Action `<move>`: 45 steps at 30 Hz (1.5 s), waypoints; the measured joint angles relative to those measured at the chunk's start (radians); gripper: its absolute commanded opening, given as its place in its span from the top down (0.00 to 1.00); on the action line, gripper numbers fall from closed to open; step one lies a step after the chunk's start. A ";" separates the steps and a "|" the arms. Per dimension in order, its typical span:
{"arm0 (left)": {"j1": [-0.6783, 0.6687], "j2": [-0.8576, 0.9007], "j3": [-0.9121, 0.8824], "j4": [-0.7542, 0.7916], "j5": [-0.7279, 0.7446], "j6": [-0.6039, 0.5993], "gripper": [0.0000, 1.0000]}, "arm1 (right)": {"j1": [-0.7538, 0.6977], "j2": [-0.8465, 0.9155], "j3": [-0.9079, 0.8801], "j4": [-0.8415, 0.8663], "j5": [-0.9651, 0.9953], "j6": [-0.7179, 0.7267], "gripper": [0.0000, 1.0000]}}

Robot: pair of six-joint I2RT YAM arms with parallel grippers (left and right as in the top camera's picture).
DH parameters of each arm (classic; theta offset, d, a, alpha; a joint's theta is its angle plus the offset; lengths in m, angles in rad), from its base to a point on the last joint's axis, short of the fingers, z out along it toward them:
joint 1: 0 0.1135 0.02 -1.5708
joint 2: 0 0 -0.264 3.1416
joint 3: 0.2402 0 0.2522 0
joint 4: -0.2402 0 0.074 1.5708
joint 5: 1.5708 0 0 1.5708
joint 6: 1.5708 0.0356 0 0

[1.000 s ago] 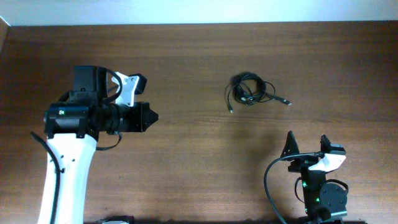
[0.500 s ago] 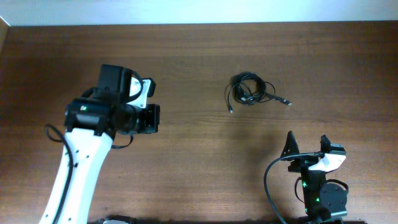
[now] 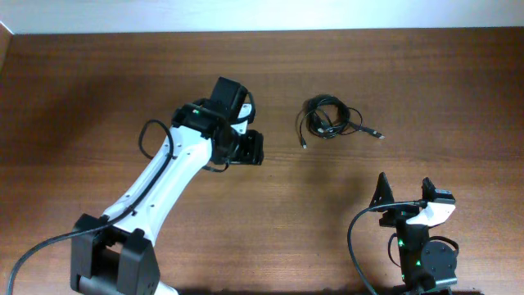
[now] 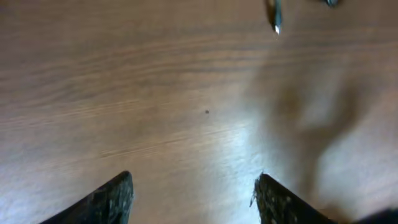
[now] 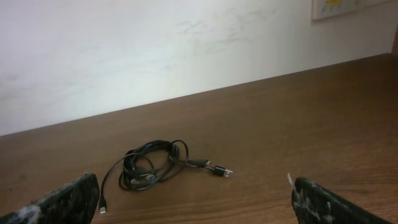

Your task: Untangle cables

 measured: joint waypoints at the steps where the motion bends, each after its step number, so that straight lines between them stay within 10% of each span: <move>1: 0.000 0.000 0.019 0.002 -0.027 -0.024 0.32 | 0.000 0.000 0.000 0.000 0.000 0.000 0.02; 3: 0.001 0.000 0.055 0.031 -0.059 -0.050 0.01 | 0.000 0.000 0.000 0.000 0.000 0.001 0.01; 23: 0.001 0.000 -0.101 0.064 -0.082 -0.071 0.01 | 0.000 0.000 0.000 0.000 0.000 0.000 0.02; 26: 0.001 0.000 -0.160 0.134 -0.083 -0.070 0.14 | 0.000 0.000 0.000 0.000 0.000 0.000 0.02; 31: 0.001 0.000 -0.254 0.252 -0.087 -0.098 0.00 | 0.000 0.000 0.000 0.000 0.000 0.000 0.02; 45: 0.001 0.000 -0.315 0.307 -0.090 -0.125 0.01 | 0.000 0.000 0.000 0.000 0.000 0.000 0.02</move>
